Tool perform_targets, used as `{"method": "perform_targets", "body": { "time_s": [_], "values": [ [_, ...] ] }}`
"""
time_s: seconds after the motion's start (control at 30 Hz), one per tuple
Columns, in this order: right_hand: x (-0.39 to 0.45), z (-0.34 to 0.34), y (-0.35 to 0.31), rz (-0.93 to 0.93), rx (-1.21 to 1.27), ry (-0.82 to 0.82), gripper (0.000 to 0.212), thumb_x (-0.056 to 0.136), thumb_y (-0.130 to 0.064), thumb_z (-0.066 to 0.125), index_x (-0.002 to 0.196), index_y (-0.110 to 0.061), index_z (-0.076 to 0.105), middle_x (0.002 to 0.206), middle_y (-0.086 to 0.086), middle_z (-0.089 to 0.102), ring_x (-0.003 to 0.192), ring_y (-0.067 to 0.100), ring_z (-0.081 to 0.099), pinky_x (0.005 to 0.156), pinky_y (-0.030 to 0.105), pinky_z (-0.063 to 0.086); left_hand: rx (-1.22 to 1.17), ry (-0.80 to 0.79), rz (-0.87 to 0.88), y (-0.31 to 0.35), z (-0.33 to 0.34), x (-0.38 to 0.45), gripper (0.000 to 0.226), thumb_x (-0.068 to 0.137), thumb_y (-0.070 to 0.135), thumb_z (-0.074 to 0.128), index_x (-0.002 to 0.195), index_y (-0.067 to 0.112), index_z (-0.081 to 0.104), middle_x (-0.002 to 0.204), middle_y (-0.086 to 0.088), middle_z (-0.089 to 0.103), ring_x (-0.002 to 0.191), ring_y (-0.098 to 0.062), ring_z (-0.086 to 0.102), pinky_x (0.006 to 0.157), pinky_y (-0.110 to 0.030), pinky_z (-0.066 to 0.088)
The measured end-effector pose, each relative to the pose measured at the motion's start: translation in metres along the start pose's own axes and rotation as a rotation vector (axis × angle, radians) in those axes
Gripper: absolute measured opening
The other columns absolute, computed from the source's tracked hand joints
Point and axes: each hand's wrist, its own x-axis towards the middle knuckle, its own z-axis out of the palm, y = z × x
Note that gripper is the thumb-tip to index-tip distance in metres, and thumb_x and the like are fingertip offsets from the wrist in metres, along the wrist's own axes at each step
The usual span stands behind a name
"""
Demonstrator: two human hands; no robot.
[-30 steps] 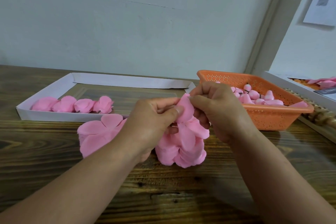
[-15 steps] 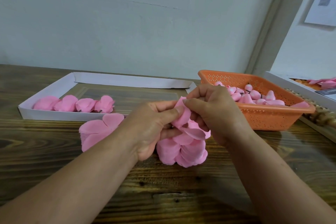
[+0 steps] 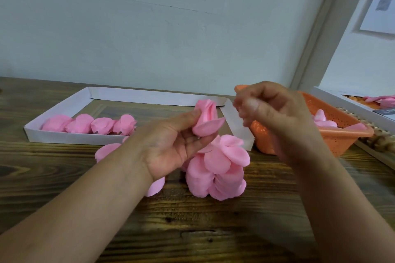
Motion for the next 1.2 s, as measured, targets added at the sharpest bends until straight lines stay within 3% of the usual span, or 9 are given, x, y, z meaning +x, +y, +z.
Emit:
{"method": "perform_targets", "body": {
  "time_s": [0.13, 0.27, 0.37, 0.53, 0.63, 0.8, 0.9, 1.07, 1.2],
  "values": [
    [-0.003, 0.001, -0.004, -0.113, -0.379, -0.295, 0.047, 0.059, -0.041, 0.077, 0.098, -0.019, 0.062, 0.097, -0.006, 0.058, 0.088, 0.016, 0.054, 0.077, 0.033, 0.046, 0.071, 0.005, 0.006, 0.000, -0.001, -0.001, 0.018, 0.069, 0.009, 0.065, 0.079, -0.001, 0.075, 0.081, -0.014, 0.074, 0.071, -0.021, 0.073, 0.057, -0.031, 0.060],
    [-0.006, 0.016, -0.003, -0.213, -0.478, -0.326, 0.036, 0.066, -0.023, 0.079, 0.099, -0.021, 0.064, 0.100, 0.000, 0.056, 0.094, 0.007, 0.050, 0.082, 0.017, 0.037, 0.112, -0.003, 0.019, -0.001, 0.000, -0.002, 0.021, 0.077, 0.008, 0.063, 0.095, -0.003, 0.070, 0.078, -0.013, 0.073, 0.067, -0.020, 0.072, 0.052, -0.028, 0.058],
    [-0.008, 0.022, -0.005, -0.262, -0.520, -0.279, 0.034, 0.068, -0.016, 0.079, 0.097, -0.026, 0.063, 0.101, 0.001, 0.050, 0.099, 0.006, 0.049, 0.087, 0.014, 0.037, 0.151, -0.017, 0.038, -0.003, 0.001, -0.002, 0.018, 0.088, 0.008, 0.058, 0.101, -0.003, 0.065, 0.070, -0.010, 0.069, 0.059, -0.017, 0.069, 0.046, -0.022, 0.053],
    [-0.010, 0.025, -0.007, -0.347, -0.734, -0.202, 0.034, 0.068, -0.024, 0.077, 0.099, -0.014, 0.070, 0.113, 0.000, 0.049, 0.105, 0.020, 0.050, 0.089, 0.043, 0.043, 0.189, -0.002, 0.062, -0.004, 0.001, -0.003, 0.021, 0.073, 0.010, 0.062, 0.091, 0.000, 0.068, 0.073, -0.010, 0.071, 0.062, -0.018, 0.070, 0.047, -0.023, 0.054],
    [-0.009, 0.024, -0.006, -0.371, -0.801, -0.216, 0.025, 0.067, -0.030, 0.076, 0.085, -0.013, 0.073, 0.110, 0.004, 0.054, 0.104, 0.022, 0.051, 0.087, 0.047, 0.043, 0.195, -0.011, 0.052, -0.005, 0.000, -0.002, 0.015, 0.085, 0.008, 0.058, 0.094, -0.001, 0.067, 0.073, -0.011, 0.071, 0.062, -0.017, 0.070, 0.047, -0.022, 0.054],
    [-0.008, 0.022, -0.005, -0.328, -0.794, -0.216, 0.020, 0.068, -0.030, 0.075, 0.077, -0.013, 0.072, 0.104, 0.003, 0.056, 0.100, 0.023, 0.051, 0.086, 0.050, 0.041, 0.197, -0.007, 0.042, -0.006, -0.001, -0.001, 0.015, 0.072, 0.011, 0.062, 0.079, 0.003, 0.072, 0.073, -0.011, 0.072, 0.061, -0.016, 0.070, 0.049, -0.023, 0.055],
    [-0.007, 0.021, -0.005, -0.299, -0.775, -0.234, 0.016, 0.073, -0.030, 0.071, 0.079, -0.016, 0.074, 0.104, 0.000, 0.054, 0.101, 0.018, 0.049, 0.090, 0.048, 0.039, 0.186, 0.002, 0.026, -0.007, -0.002, 0.000, 0.015, 0.069, 0.010, 0.063, 0.075, 0.003, 0.075, 0.077, -0.013, 0.072, 0.063, -0.017, 0.070, 0.055, -0.026, 0.058],
    [-0.005, 0.022, 0.000, -0.180, -0.695, -0.199, 0.019, 0.080, -0.028, 0.062, 0.076, -0.011, 0.069, 0.101, -0.005, 0.054, 0.100, 0.011, 0.046, 0.090, 0.026, 0.036, 0.162, -0.016, 0.019, -0.008, -0.002, 0.000, 0.036, 0.070, 0.006, 0.064, 0.103, -0.005, 0.065, 0.092, -0.017, 0.073, 0.076, -0.018, 0.072, 0.065, -0.030, 0.061],
    [-0.005, 0.024, 0.004, -0.163, -0.672, -0.138, 0.019, 0.080, -0.026, 0.060, 0.076, -0.008, 0.065, 0.098, -0.007, 0.053, 0.097, 0.011, 0.047, 0.087, 0.019, 0.034, 0.203, -0.047, 0.024, -0.007, -0.002, -0.001, 0.031, 0.075, 0.004, 0.064, 0.104, -0.007, 0.066, 0.092, -0.015, 0.072, 0.081, -0.018, 0.071, 0.068, -0.028, 0.060]
  ]
}}
